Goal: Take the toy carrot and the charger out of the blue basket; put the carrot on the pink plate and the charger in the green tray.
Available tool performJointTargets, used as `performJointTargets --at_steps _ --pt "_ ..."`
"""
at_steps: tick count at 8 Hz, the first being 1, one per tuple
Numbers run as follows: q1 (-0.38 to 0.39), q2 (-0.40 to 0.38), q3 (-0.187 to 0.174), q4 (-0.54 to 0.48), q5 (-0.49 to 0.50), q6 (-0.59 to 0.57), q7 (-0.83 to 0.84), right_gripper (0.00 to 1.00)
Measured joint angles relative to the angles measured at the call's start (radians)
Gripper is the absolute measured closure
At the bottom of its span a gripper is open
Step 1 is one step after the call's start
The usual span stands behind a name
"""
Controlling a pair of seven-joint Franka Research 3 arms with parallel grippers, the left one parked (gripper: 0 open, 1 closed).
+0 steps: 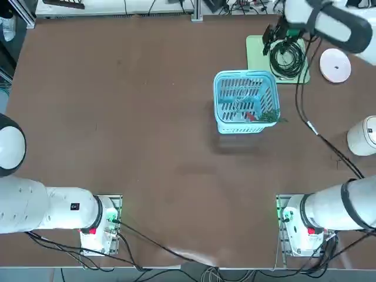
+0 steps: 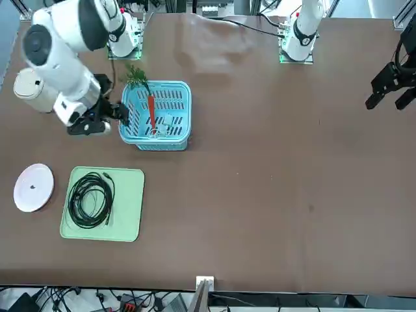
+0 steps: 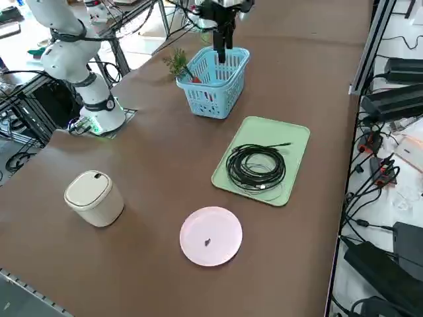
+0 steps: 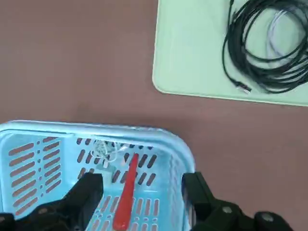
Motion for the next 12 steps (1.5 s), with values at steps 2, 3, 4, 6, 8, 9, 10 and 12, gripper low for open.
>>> performJointTargets --at_steps 2,3,4,6,8,9,10,12 --pt "0.052 -0.029 0.001 -0.133 0.000 0.120 0.061 0.00" --pt "0.070 -0.033 0.001 -0.174 0.000 0.156 0.077 0.00" --pt "0.080 -0.033 0.001 -0.206 0.000 0.188 0.083 0.00" --pt "0.089 -0.033 0.001 -0.258 0.000 0.234 0.085 0.00" --pt "0.106 -0.030 0.001 -0.291 0.000 0.241 0.095 0.00" --pt "0.120 -0.022 0.001 -0.304 0.000 0.242 0.108 0.00" --pt "0.131 -0.010 0.001 -0.313 0.000 0.247 0.115 0.00" --pt "0.136 0.013 0.001 -0.347 0.000 0.309 0.117 0.00"
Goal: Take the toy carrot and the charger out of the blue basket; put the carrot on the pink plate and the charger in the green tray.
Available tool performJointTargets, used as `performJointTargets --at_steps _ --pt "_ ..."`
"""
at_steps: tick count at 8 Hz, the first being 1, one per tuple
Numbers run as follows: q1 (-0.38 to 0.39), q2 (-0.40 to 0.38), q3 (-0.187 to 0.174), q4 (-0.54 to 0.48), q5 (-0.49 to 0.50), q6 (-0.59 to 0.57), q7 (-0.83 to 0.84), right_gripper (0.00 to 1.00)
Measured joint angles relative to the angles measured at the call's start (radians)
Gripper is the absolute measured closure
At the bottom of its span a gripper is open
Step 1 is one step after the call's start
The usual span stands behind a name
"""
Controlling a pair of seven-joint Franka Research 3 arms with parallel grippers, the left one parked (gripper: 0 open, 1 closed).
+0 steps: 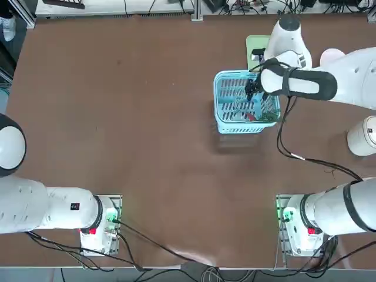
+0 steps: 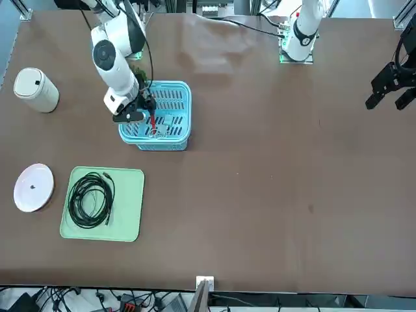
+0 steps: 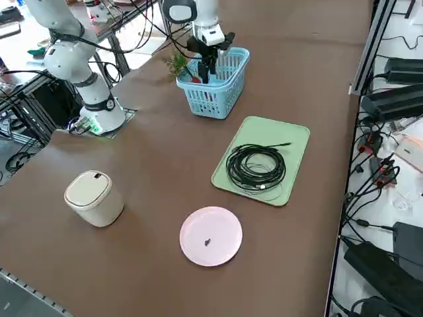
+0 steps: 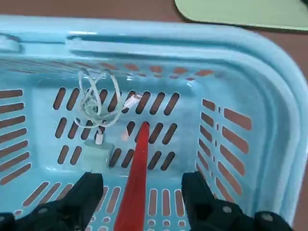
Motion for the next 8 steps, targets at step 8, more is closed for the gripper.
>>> performJointTargets --at_steps 8 --pt "0.041 0.027 0.000 -0.120 0.000 0.178 0.039 0.00"
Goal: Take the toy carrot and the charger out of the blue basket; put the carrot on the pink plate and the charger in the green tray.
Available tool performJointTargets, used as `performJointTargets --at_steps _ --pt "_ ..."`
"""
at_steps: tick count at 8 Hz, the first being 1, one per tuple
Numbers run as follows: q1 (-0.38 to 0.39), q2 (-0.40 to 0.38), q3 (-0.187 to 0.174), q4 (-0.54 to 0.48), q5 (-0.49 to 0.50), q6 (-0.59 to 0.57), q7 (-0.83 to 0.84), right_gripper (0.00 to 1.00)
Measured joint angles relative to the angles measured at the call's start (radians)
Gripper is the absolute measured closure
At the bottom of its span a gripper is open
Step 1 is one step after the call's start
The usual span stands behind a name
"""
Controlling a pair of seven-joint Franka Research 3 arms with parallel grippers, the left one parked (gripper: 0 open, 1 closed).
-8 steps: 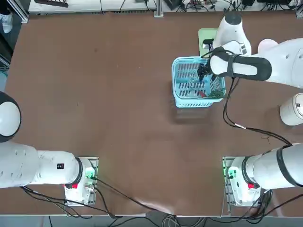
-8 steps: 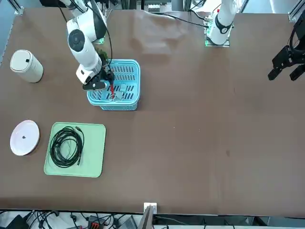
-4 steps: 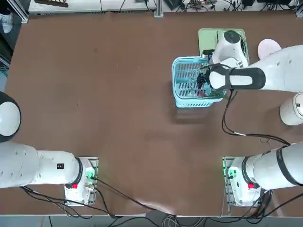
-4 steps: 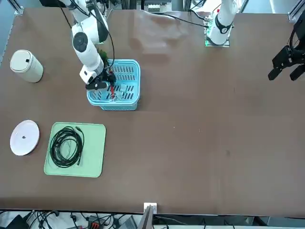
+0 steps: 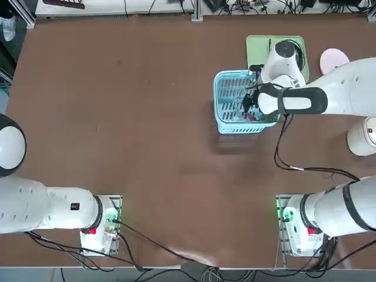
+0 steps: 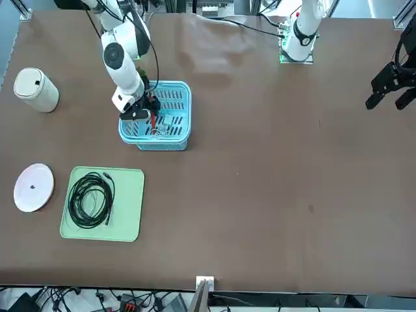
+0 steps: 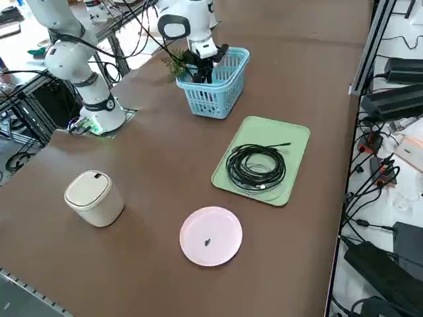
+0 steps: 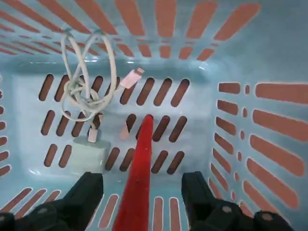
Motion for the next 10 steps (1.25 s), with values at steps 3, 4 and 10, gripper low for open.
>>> performJointTargets --at_steps 3,4,10 --pt "0.002 0.023 0.000 -0.026 0.000 0.062 0.005 0.00" --pt "0.003 0.031 0.000 -0.036 0.000 0.082 0.005 0.00" --pt "0.011 0.035 0.000 -0.039 0.000 0.095 0.006 0.17"
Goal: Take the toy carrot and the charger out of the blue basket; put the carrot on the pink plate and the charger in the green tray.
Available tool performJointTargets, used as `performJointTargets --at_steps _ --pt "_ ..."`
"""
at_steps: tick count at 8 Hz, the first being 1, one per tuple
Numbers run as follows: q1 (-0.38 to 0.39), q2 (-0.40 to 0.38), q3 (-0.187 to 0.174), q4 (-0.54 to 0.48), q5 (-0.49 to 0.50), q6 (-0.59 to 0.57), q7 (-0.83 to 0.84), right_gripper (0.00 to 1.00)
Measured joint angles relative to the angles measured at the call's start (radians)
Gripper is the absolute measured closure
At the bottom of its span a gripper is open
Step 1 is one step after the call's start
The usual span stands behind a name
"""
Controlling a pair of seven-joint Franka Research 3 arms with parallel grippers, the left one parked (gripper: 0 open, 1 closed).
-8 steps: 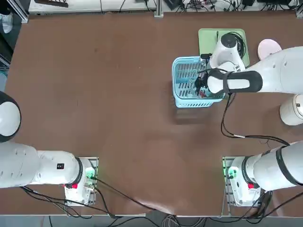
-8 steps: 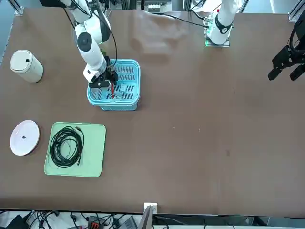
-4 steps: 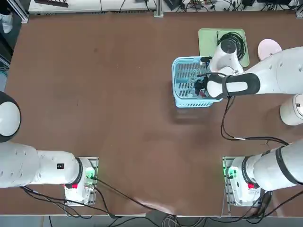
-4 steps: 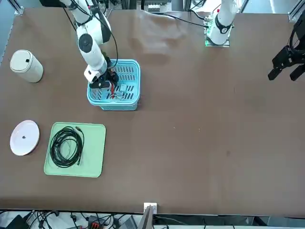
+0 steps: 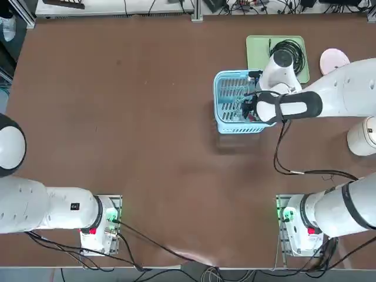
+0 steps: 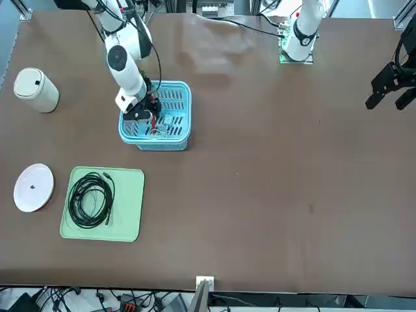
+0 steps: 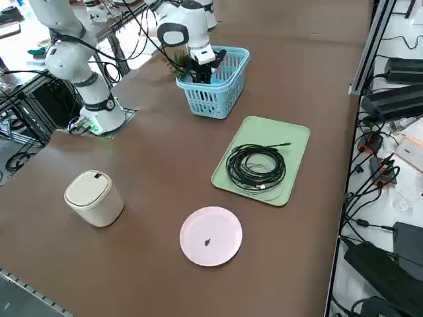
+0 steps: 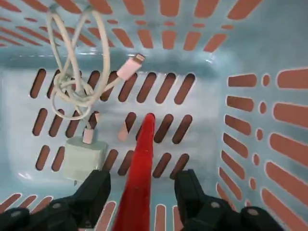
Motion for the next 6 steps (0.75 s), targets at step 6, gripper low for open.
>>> performJointTargets --at_steps 6 --pt "0.026 0.002 0.000 -0.002 0.000 0.000 0.047 0.31"
